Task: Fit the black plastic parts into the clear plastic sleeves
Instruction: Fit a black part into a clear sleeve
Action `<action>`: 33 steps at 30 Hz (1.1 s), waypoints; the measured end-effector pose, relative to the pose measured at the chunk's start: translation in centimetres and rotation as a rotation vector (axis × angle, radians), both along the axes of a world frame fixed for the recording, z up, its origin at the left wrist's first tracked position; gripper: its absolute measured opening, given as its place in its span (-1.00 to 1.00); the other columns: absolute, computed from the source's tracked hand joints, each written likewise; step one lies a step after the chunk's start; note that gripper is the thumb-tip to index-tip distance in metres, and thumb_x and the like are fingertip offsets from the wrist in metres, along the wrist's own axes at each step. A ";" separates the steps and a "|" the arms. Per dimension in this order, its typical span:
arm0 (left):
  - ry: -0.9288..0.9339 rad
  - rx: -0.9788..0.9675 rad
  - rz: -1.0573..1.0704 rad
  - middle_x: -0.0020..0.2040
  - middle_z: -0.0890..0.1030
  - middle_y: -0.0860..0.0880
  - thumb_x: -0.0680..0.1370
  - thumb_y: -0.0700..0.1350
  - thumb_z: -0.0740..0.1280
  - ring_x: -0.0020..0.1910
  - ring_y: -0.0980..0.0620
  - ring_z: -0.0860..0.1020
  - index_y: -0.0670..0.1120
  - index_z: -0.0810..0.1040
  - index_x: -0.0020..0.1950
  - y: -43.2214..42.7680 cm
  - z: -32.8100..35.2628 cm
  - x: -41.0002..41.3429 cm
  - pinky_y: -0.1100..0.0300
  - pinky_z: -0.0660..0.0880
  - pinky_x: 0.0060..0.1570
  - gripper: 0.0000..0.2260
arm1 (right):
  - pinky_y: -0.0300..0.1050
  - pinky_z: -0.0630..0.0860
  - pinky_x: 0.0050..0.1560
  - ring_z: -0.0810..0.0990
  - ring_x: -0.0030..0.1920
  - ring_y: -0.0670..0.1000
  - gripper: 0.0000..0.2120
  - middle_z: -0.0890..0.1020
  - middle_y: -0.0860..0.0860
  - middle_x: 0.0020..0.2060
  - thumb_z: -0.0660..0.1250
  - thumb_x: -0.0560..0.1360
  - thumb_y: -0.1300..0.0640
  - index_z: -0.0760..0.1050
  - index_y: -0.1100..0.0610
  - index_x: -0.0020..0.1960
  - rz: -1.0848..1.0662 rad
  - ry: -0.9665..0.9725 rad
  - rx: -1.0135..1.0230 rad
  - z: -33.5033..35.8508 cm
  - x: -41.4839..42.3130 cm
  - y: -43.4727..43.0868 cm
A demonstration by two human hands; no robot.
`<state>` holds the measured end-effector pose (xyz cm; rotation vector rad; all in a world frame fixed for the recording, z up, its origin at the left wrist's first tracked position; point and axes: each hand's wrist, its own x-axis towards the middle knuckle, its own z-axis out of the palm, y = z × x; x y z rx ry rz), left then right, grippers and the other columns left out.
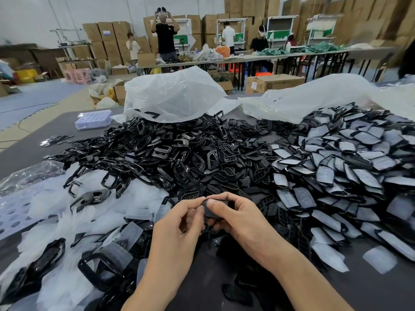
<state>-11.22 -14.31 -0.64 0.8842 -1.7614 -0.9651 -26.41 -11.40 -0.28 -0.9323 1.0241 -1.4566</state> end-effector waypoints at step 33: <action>-0.467 -0.610 -0.176 -0.19 0.51 0.15 0.57 -0.13 0.22 -0.29 0.20 0.43 0.06 0.49 0.38 2.5 0.4 -1.1 0.36 0.38 -0.32 -0.62 | -0.24 0.51 -0.36 0.61 -0.34 -0.01 -0.69 0.58 0.01 -0.34 0.38 0.55 0.26 0.38 0.05 -0.30 -0.263 -0.031 -0.035 1.2 -1.1 0.6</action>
